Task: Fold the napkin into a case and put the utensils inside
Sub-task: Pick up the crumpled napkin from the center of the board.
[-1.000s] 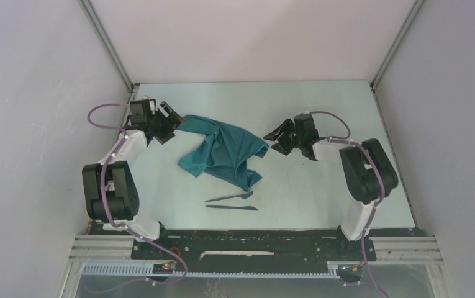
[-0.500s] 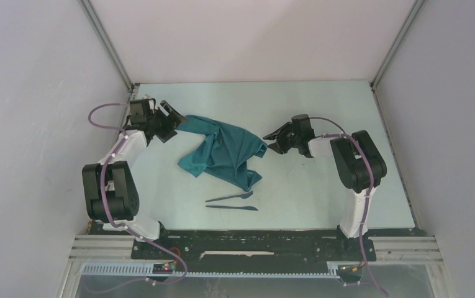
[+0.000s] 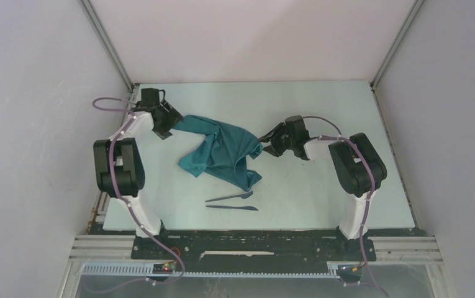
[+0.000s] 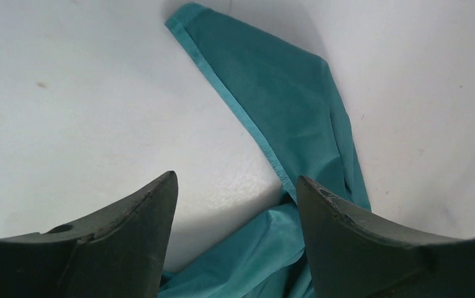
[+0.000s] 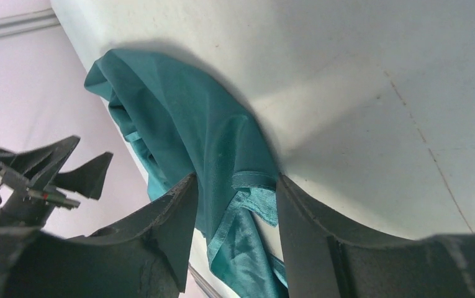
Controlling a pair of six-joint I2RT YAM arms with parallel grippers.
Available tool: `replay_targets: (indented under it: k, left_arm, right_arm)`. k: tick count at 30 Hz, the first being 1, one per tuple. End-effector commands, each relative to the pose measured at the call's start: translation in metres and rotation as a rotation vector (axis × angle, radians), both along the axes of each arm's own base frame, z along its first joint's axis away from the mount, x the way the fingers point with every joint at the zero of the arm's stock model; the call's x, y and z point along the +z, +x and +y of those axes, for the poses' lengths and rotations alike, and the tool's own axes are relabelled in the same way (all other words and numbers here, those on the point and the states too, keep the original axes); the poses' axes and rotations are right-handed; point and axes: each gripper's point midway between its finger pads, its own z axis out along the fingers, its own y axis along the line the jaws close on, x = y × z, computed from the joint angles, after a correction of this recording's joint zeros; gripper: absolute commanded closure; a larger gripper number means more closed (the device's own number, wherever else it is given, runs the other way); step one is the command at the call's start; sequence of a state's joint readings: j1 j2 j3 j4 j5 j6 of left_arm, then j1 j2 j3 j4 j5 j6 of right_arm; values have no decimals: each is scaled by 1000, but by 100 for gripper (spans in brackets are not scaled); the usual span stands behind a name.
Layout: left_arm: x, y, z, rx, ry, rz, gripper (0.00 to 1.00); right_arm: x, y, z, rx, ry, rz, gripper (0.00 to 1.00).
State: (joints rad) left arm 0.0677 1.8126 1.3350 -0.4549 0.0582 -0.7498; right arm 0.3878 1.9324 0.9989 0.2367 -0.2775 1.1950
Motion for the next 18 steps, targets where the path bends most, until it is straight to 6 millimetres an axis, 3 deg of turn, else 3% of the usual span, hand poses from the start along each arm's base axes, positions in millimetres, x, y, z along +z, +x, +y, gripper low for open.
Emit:
replay_targets:
  k: [1,5,9,12,18]
  left_arm:
    - [-21,1,-31,81,-94,113,25]
    - [-34,12,-26,224,-128,124,25]
    - [-31,34,-1,324,-26,84,21]
    - [-31,47,11,333,38,82,15]
    - [-39,71,12,297,41,81,1]
  right_arm:
    - [24,5,3,31,21,-92,42]
    - [26,7,5,52,23,-119,40]
    - [25,7,8,64,21,-133,38]
    - [21,6,9,66,17,-128,36]
    - [16,10,17,80,29,-127,35]
